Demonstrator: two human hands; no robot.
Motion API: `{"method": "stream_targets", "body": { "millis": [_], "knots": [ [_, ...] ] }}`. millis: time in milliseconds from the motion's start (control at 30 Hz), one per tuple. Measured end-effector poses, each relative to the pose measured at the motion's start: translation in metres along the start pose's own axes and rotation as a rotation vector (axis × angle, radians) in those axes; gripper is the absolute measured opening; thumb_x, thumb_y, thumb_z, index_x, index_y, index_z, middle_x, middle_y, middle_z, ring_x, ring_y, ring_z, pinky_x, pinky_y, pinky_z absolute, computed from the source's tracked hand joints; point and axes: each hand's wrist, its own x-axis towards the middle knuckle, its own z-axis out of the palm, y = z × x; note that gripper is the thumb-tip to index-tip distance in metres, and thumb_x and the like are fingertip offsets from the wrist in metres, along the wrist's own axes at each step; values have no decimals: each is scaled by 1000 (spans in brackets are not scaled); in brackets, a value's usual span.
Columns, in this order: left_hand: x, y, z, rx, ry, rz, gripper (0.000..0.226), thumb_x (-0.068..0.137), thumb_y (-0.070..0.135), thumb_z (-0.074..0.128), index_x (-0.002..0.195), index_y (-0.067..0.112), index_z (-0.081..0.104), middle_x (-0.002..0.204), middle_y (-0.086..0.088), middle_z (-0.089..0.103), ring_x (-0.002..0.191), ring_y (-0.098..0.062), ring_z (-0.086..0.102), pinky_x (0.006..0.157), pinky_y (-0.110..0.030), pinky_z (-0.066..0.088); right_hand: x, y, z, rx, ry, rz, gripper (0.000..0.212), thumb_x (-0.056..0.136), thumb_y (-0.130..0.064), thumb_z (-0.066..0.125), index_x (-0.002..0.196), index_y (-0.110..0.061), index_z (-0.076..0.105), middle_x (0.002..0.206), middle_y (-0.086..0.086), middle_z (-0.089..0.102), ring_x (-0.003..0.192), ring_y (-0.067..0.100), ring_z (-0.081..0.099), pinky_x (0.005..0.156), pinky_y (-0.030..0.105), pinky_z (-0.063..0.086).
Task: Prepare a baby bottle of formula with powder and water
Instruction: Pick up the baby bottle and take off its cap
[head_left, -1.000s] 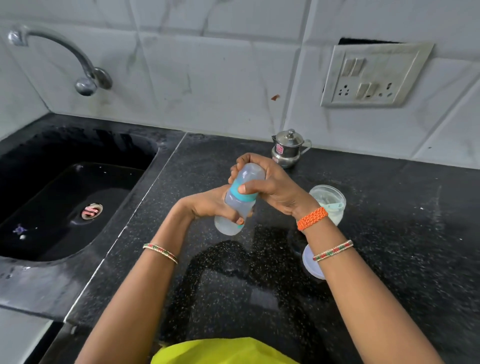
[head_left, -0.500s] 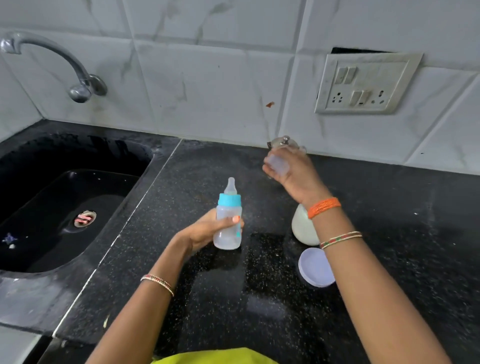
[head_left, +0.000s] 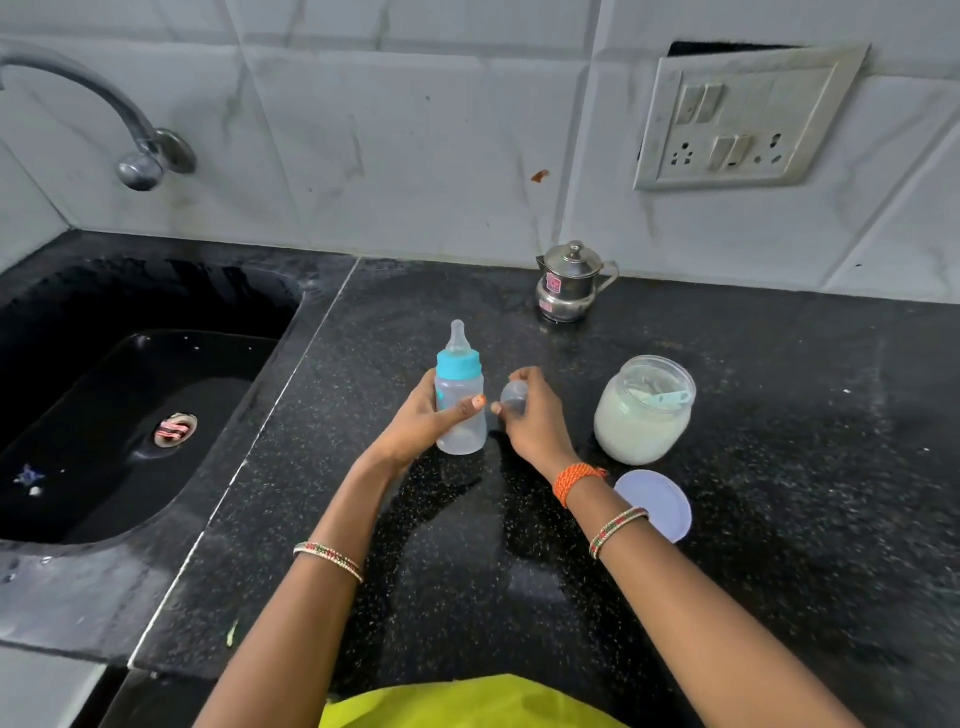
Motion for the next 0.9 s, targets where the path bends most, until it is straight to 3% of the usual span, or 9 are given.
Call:
{"method": "stream_targets", "body": {
  "millis": [100, 167, 200, 300, 367, 467, 600, 800, 900],
  "knots": [
    [-1, 2, 2, 0, 4, 30, 54, 68, 43, 73, 116, 31, 50, 107, 5, 64, 94, -5, 64, 79, -21, 52, 3, -1, -2, -83, -108, 3, 46, 93, -14, 56, 135, -8, 39, 140, 16, 42, 133, 28, 37, 112, 38, 30],
    [-1, 3, 2, 8, 13, 68, 45, 72, 38, 75, 110, 35, 52, 103, 6, 65, 89, -3, 65, 75, -19, 53, 6, -13, -6, -123, -104, -19, 55, 97, -19, 49, 146, -9, 27, 155, 14, 24, 146, 27, 12, 120, 44, 5],
    [-1, 4, 3, 18, 30, 81, 41, 75, 34, 76, 109, 34, 53, 103, 4, 66, 91, -7, 65, 76, -21, 54, 5, -22, -9, -52, -44, -41, 53, 98, -24, 46, 146, -11, 28, 155, 12, 25, 146, 25, 14, 120, 44, 8],
    [0, 10, 13, 142, 171, 132, 40, 76, 30, 77, 109, 25, 56, 98, 1, 68, 88, -16, 66, 78, -34, 56, 4, -56, -14, 358, 151, -58, 36, 96, -45, 44, 118, -19, 56, 115, -1, 63, 112, 7, 57, 88, 21, 46],
    [-1, 16, 30, 306, 305, 184, 39, 71, 35, 77, 103, 25, 58, 88, 6, 68, 78, -13, 66, 68, -36, 56, 6, -73, -13, 368, 161, -24, 34, 87, -55, 54, 87, -21, 51, 79, -9, 57, 74, 4, 59, 62, 18, 43],
    [-6, 24, 53, 485, 518, 232, 35, 65, 44, 71, 95, 28, 58, 77, 11, 65, 70, -9, 63, 54, -27, 47, 10, -77, -13, 325, 127, 94, 41, 78, -46, 71, 78, -17, 42, 69, -9, 45, 63, 5, 50, 62, 23, 44],
    [-12, 25, 65, 627, 686, 230, 46, 68, 49, 66, 107, 27, 59, 85, 6, 67, 84, -19, 60, 61, -32, 45, 10, -71, -20, 448, 54, 330, 27, 71, -37, 76, 72, -17, 57, 75, 0, 66, 68, 12, 66, 60, 29, 52],
    [-15, 36, 60, 466, 474, 210, 32, 63, 48, 69, 85, 26, 65, 66, 6, 68, 61, -11, 64, 60, -34, 53, 6, -72, -30, 444, 130, 185, 17, 70, -19, 71, 69, -3, 69, 73, 13, 73, 71, 25, 72, 67, 41, 57],
    [-18, 41, 49, 44, 146, 222, 18, 67, 31, 79, 80, 21, 73, 74, 3, 74, 68, -11, 68, 65, -30, 55, 4, -74, -45, 550, -105, -35, 12, 77, -11, 70, 65, -9, 69, 76, 13, 74, 79, 25, 72, 73, 38, 58]
  ]
}}
